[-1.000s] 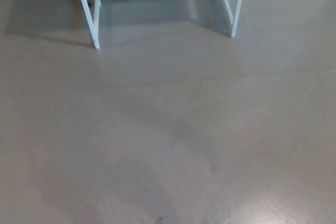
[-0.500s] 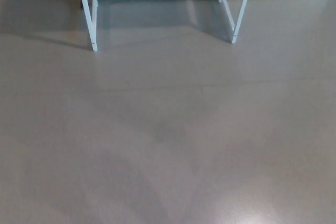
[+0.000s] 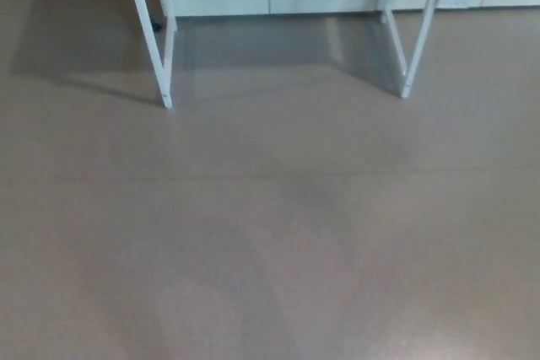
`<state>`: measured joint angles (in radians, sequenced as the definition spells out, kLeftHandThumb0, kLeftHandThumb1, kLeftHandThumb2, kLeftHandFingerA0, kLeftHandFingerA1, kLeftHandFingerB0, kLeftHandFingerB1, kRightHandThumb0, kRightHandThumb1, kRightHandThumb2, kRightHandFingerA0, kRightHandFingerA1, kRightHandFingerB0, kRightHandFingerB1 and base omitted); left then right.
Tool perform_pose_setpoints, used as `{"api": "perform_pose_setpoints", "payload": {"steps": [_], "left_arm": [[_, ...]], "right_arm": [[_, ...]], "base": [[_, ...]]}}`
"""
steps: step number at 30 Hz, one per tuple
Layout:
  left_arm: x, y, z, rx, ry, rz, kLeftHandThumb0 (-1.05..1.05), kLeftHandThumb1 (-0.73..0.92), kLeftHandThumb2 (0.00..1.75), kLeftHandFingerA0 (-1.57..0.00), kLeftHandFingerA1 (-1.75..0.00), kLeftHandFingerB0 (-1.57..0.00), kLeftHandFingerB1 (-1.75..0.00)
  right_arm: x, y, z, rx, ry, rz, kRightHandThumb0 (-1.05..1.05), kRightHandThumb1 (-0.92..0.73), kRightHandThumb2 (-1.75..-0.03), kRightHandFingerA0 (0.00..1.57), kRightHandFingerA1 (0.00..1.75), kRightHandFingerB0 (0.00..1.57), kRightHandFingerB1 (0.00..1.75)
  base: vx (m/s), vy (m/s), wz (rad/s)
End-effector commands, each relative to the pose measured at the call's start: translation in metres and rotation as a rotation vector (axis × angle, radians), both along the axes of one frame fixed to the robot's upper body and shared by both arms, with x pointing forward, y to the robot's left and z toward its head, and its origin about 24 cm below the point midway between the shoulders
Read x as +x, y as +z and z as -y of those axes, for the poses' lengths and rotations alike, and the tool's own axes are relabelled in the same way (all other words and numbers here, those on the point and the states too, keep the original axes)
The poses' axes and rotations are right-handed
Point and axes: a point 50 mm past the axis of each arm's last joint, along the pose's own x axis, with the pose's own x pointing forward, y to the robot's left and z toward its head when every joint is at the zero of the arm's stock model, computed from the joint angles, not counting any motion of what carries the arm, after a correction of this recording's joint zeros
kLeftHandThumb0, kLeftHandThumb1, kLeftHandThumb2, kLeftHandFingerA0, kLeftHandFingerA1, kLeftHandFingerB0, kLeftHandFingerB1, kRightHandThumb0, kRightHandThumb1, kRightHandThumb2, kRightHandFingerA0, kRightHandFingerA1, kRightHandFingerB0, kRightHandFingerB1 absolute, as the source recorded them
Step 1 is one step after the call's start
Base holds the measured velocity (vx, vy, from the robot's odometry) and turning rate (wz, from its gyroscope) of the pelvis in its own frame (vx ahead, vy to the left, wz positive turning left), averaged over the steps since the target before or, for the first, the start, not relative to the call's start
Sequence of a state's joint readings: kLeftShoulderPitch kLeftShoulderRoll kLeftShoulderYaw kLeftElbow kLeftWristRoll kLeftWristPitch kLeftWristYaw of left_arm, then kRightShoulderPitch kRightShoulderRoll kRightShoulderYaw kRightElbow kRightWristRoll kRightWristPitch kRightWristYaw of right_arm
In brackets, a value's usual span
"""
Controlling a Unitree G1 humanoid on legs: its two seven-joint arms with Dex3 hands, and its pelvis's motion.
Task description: The robot walks towards a table in front, picks a shampoo with left hand and puts it in a small grey container
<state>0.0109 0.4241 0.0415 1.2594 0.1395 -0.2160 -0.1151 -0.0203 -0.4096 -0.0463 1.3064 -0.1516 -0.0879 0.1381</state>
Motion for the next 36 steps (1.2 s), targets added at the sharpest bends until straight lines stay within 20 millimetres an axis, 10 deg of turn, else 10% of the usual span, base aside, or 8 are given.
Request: {"api": "perform_pose_setpoints", "payload": {"steps": [1, 36], "left_arm": [[-0.005, 0.003, -0.005, 0.025, -0.025, 0.002, -0.42, 0.68, 0.61, -0.51, -0.45, -0.3, -0.34], [-0.009, 0.001, -0.005, 0.016, -0.014, -0.025, -0.39, 0.69, 0.63, -0.48, -0.46, -0.29, -0.35]], "right_arm": [[-0.006, 0.001, 0.003, -0.002, -0.008, -0.009, -0.38, -0.71, -0.61, 0.64, 0.47, 0.54, 0.42], [-0.014, -0.001, 0.001, -0.013, -0.087, 0.083, -0.41, -0.7, -0.61, 0.65, 0.45, 0.55, 0.4]], "base": [[0.32, -0.091, -0.02], [0.44, 0.017, -0.03]]}}
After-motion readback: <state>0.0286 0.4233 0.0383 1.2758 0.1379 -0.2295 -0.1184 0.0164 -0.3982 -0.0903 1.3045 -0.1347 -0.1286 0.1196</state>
